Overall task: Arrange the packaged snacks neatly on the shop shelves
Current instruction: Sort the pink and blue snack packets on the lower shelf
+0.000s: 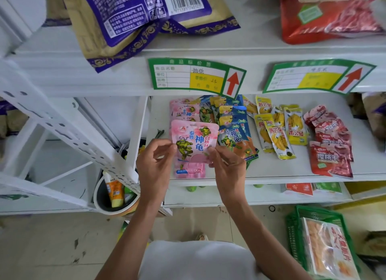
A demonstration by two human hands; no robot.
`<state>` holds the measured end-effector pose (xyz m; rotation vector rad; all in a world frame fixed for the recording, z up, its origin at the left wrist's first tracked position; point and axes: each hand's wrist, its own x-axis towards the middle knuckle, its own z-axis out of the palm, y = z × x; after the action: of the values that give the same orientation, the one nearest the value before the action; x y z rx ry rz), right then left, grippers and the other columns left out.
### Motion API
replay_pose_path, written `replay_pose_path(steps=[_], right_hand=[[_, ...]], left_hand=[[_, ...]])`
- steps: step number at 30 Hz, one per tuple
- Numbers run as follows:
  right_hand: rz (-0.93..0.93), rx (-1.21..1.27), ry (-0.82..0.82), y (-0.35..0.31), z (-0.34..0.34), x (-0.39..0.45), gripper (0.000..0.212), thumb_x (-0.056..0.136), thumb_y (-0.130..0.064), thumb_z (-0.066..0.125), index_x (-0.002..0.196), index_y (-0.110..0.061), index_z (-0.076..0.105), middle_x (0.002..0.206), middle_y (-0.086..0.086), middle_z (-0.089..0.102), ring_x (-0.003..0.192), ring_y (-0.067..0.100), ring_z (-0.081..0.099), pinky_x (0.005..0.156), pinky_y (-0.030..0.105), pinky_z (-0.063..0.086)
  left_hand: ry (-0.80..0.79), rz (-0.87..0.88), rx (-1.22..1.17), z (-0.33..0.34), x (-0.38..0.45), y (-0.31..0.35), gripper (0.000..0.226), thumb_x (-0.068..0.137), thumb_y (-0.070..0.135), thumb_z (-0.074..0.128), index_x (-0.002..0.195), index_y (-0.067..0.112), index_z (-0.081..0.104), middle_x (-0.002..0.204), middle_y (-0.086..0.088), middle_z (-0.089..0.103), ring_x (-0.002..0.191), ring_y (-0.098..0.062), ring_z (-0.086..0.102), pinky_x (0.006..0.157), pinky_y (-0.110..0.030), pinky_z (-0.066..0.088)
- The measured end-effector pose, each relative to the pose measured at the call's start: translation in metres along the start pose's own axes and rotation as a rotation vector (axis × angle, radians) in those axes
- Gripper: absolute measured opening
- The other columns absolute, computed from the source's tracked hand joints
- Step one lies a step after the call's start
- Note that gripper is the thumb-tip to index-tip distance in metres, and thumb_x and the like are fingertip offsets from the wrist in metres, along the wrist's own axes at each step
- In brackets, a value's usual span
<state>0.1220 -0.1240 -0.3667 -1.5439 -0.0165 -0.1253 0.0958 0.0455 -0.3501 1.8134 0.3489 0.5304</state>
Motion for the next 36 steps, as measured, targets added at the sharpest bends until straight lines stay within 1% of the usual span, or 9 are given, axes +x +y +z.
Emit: replay_pose_path(steps=[6,10,13,15,18,21,25,31,36], right_hand=[[-0.023,-0.041,0.051,0.003,-0.006,-0.001,0.026,0.101,-0.021,0.069,0.075,-0.024,0.072,0.070,0.001,0.068,0.064,0.015,0.056,0.054,0.031,0.049],[-0.114,-0.103,-0.182,0.000,0.006,-0.010,0.021,0.106,-0.023,0.061,0.105,-0.016,0.081,0.095,-0.007,0.076,0.084,0.013,0.071,0.063,0.025,0.052],[-0.190,-0.204,-0.324,0.004,0.011,-0.012,0.025,0.108,-0.014,0.056,0.122,-0.017,0.077,0.102,-0.005,0.073,0.091,0.017,0.071,0.066,0.033,0.056],[-0.128,-0.240,-0.270,0.007,0.005,-0.012,0.024,0.104,-0.016,0.062,0.125,-0.020,0.074,0.086,-0.008,0.070,0.076,0.013,0.066,0.062,0.039,0.055],[-0.025,-0.289,-0.199,0.012,-0.006,-0.015,0.025,0.100,-0.026,0.071,0.125,-0.023,0.067,0.065,0.005,0.059,0.058,0.022,0.053,0.056,0.040,0.046],[0.022,-0.284,-0.270,0.013,-0.007,-0.022,0.013,0.101,-0.031,0.069,0.107,-0.020,0.072,0.062,0.007,0.056,0.054,0.013,0.042,0.051,0.033,0.035],[0.068,-0.292,-0.283,0.015,-0.004,-0.026,0.021,0.102,-0.031,0.067,0.086,-0.018,0.070,0.070,0.020,0.057,0.058,0.014,0.037,0.054,0.039,0.028],[0.118,-0.249,-0.202,0.007,0.003,-0.043,0.006,0.101,-0.026,0.069,0.101,-0.021,0.066,0.069,0.012,0.063,0.056,0.019,0.047,0.050,0.032,0.036],[0.031,-0.349,-0.296,0.005,0.012,-0.058,0.052,0.085,-0.043,0.080,0.126,-0.024,0.055,0.105,-0.009,0.067,0.094,0.012,0.067,0.066,0.021,0.054]], left_hand=[[-0.005,-0.062,-0.114,0.001,-0.010,0.007,0.024,0.094,0.018,0.078,0.115,0.018,0.068,0.109,0.008,0.076,0.104,-0.010,0.072,0.084,-0.025,0.060],[-0.276,-0.218,-0.217,0.018,-0.018,0.006,0.039,0.097,0.027,0.074,0.133,0.025,0.060,0.125,0.004,0.072,0.115,-0.014,0.071,0.081,-0.029,0.063],[-0.219,-0.479,-0.409,0.016,-0.026,0.007,0.027,0.104,0.036,0.063,0.127,0.022,0.067,0.109,-0.006,0.079,0.099,-0.027,0.078,0.073,-0.042,0.065],[-0.167,-0.538,-0.441,0.007,-0.025,0.000,0.030,0.103,0.041,0.060,0.121,0.021,0.072,0.104,-0.008,0.080,0.094,-0.030,0.079,0.071,-0.041,0.064],[-0.196,-0.559,-0.454,-0.003,-0.021,-0.006,0.035,0.099,0.046,0.063,0.121,0.020,0.073,0.107,-0.009,0.080,0.096,-0.033,0.078,0.079,-0.045,0.063],[-0.256,-0.550,-0.445,-0.005,-0.018,-0.002,0.036,0.097,0.046,0.064,0.121,0.020,0.072,0.109,-0.011,0.080,0.099,-0.035,0.078,0.087,-0.052,0.062],[-0.297,-0.527,-0.372,-0.011,-0.013,0.003,0.028,0.094,0.047,0.065,0.112,0.027,0.074,0.106,-0.007,0.081,0.096,-0.031,0.078,0.093,-0.058,0.060],[-0.286,-0.500,-0.343,-0.016,-0.026,0.000,0.022,0.101,0.045,0.064,0.109,0.028,0.076,0.103,-0.005,0.081,0.094,-0.028,0.079,0.094,-0.058,0.060],[-0.371,-0.475,-0.442,-0.017,-0.046,-0.012,0.071,0.088,0.073,0.054,0.140,0.025,0.056,0.120,-0.006,0.075,0.106,-0.028,0.075,0.085,-0.043,0.060]])
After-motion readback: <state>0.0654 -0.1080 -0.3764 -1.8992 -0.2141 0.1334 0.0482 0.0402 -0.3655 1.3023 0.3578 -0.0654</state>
